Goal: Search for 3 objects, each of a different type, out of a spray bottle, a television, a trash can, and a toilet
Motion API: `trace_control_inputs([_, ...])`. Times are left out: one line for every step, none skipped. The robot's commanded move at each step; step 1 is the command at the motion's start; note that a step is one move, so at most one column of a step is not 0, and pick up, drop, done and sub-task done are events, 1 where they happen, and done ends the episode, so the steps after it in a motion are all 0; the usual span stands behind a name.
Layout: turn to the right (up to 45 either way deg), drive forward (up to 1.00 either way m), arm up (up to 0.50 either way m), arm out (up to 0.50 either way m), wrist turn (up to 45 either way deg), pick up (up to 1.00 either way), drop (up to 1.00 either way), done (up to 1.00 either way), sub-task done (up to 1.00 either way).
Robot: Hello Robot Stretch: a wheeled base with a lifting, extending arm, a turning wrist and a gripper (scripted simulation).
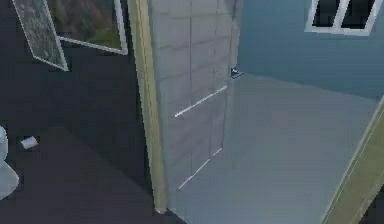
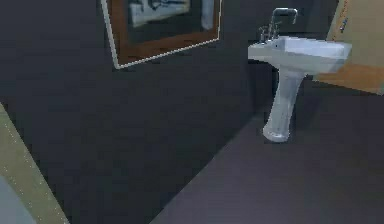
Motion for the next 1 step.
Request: trace_control_inputs([0.0, 0.75, 0.0, 0.0, 0.0, 0.0, 0.0, 0.0, 0.0])
